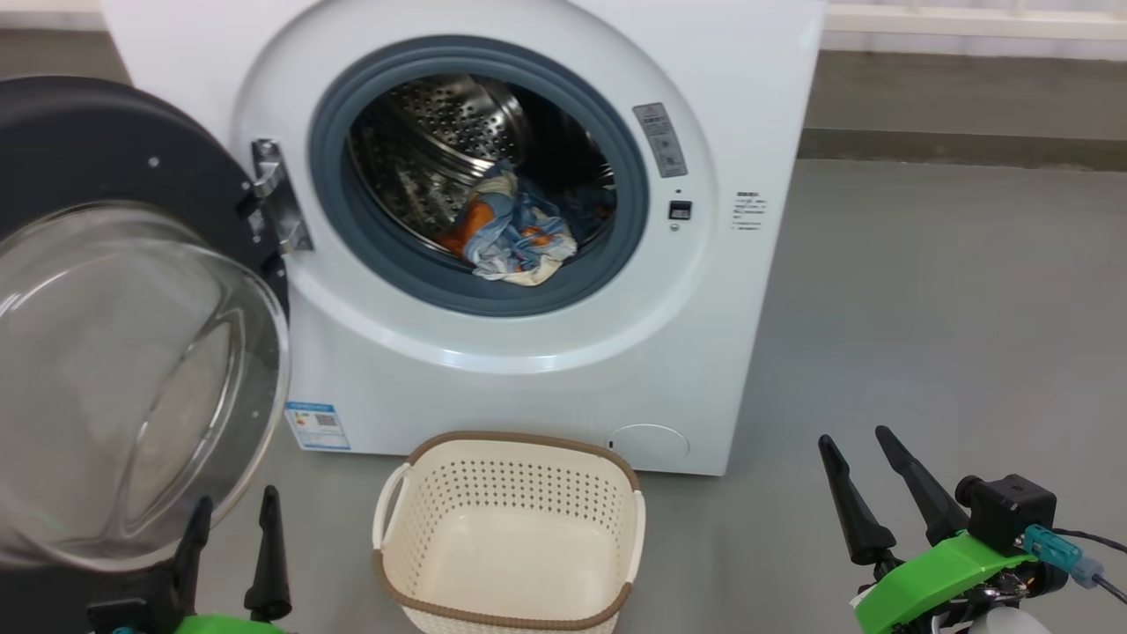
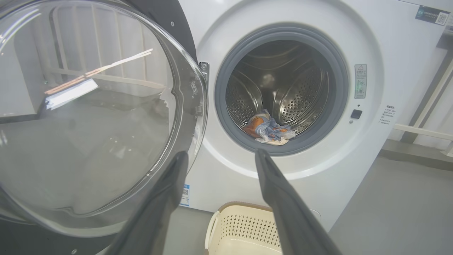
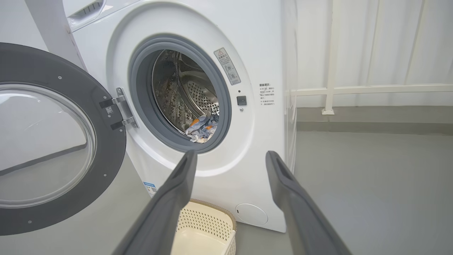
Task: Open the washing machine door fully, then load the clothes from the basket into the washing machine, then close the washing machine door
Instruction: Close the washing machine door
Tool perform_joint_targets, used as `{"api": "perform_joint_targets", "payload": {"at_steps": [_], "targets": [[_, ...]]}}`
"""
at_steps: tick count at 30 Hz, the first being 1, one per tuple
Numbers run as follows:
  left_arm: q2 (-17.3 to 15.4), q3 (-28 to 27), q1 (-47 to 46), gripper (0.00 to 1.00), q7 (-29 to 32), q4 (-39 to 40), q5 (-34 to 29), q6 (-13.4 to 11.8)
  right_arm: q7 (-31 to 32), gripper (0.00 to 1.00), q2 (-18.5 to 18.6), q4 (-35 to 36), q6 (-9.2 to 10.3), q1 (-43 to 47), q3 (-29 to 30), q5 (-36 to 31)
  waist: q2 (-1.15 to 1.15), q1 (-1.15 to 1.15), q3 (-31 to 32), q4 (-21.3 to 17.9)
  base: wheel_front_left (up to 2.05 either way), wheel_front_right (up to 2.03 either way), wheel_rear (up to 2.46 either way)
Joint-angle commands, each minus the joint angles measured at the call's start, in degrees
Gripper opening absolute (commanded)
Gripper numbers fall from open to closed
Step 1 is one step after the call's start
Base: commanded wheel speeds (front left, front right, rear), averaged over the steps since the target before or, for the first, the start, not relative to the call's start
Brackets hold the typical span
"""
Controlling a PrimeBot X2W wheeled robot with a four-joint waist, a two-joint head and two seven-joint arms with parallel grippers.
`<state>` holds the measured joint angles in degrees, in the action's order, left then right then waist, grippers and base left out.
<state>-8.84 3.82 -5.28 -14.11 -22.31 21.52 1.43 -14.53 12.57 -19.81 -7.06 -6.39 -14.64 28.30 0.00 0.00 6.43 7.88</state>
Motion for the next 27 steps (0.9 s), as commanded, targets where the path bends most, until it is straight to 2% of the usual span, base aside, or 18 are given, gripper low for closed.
{"api": "perform_joint_targets", "payload": {"at_steps": [1, 17, 27], "targets": [[-1.5, -1.8, -0.9, 1.00, 0.0, 2.0, -0.7, -0.5, -0.5, 1.00, 0.4, 1.2, -0.43, -0.4, -0.9, 0.5, 0.00, 0.00, 0.2, 2.5, 0.00, 0.00, 0.00], [-2.8, -1.6, -0.4, 1.00, 1.7, 3.9, -0.9, -2.6, -0.5, 1.00, -1.7, 1.4, -0.43, 0.1, -0.3, 0.3, 0.00, 0.00, 0.1, 12.6, 0.00, 0.00, 0.00], [-3.3, -1.8, -0.1, 1.00, 2.1, 4.8, -0.7, -3.8, -0.5, 1.00, -2.5, 1.4, -0.43, -0.1, 0.0, 0.1, 0.00, 0.00, 0.2, 16.7, 0.00, 0.00, 0.00]]}}
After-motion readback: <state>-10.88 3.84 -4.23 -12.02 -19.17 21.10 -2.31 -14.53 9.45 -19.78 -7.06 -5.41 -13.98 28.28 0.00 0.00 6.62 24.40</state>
